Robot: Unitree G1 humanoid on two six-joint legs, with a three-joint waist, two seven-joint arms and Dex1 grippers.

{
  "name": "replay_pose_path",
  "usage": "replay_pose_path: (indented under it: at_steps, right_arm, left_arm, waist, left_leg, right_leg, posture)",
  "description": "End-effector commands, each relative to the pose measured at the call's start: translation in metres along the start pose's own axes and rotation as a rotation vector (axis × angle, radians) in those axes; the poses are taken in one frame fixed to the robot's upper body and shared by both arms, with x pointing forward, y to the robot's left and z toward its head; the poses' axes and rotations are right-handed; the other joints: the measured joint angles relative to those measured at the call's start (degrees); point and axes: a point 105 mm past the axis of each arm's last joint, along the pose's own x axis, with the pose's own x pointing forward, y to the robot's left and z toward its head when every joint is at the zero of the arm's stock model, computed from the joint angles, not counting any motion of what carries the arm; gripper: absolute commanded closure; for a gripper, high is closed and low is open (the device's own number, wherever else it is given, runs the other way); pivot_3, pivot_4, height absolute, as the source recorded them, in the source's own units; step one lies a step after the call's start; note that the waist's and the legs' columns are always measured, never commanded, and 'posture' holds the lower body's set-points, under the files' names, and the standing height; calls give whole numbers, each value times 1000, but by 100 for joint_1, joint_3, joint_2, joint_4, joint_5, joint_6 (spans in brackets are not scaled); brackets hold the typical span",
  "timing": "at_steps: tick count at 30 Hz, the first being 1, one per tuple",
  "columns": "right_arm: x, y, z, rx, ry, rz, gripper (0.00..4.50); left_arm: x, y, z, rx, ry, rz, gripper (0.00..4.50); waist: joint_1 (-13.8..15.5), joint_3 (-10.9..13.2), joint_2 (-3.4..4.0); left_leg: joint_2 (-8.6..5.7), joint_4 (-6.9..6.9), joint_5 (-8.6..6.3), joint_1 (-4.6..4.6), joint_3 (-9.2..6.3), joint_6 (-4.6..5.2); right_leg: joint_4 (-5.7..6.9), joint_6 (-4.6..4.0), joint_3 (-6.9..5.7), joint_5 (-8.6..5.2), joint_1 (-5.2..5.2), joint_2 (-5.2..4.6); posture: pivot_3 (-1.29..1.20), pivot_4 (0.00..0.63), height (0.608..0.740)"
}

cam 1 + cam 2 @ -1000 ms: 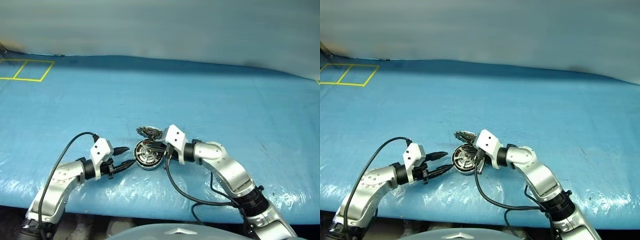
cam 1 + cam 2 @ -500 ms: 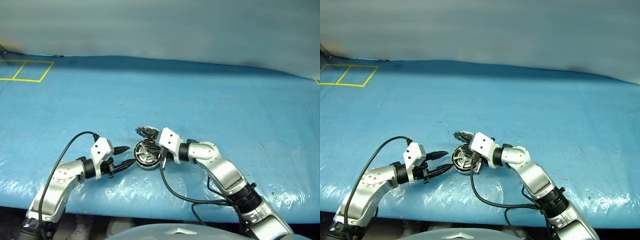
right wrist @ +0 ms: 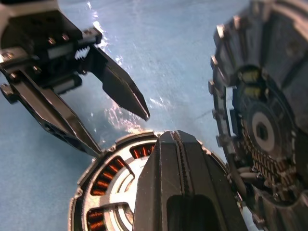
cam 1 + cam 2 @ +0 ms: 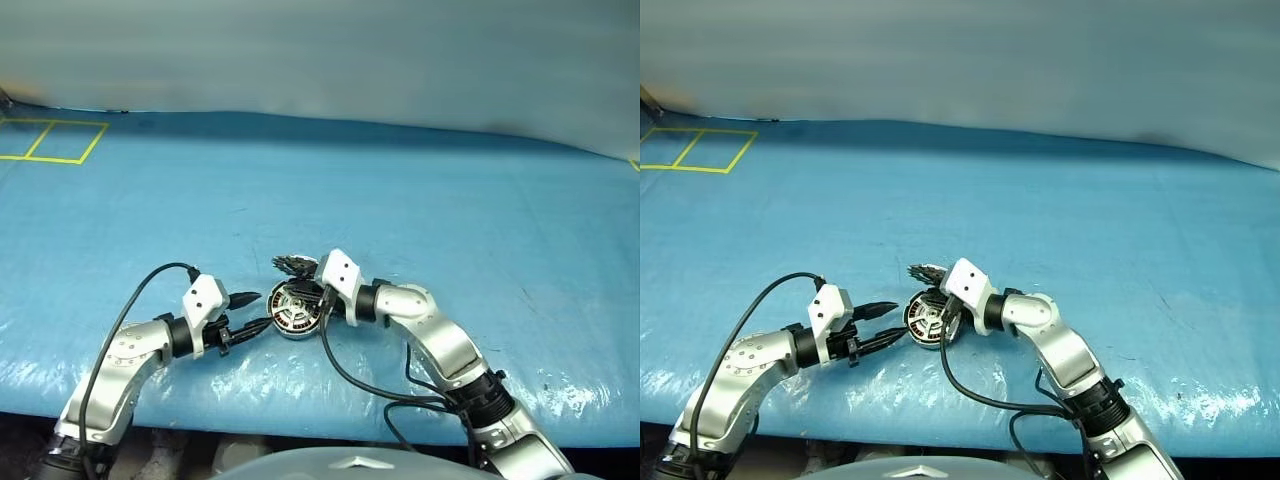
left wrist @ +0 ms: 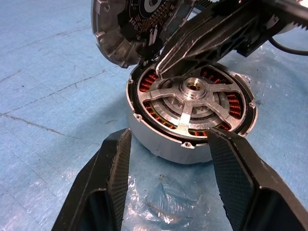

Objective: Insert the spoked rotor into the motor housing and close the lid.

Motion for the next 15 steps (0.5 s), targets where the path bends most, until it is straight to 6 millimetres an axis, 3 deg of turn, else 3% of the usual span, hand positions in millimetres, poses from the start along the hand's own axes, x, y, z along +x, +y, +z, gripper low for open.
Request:
replay_pose_path:
  at_steps: [1, 8, 15]
  right_arm:
    - [-1, 10, 8, -34, 4, 68, 4479]
    - [-1, 4, -8, -67, 88, 45, 4479]
    - [-20, -2, 10, -2, -5, -13, 4479]
  left_arm:
    - [2, -3, 12, 35, -36, -16, 1827]
    - [3, -2, 14, 42, -44, -13, 1827]
    - [-1, 21, 29, 18, -138, 129, 1827]
  waist:
    - [-1, 0, 0]
    - [-11, 1, 1]
    - [5, 3, -1]
  left_leg:
    - [0, -2, 0, 0, -1, 0]
    - [1, -3, 0, -2, 1, 0]
    - [0, -2, 0, -5, 0, 0]
  right_leg:
    - [0, -1, 0, -1, 0, 0]
    - [1, -1, -1, -1, -6, 1]
    - [1, -1, -1, -1, -7, 1]
  posture:
    - [0, 150, 740]
    - [0, 150, 740]
    - [0, 150, 740]
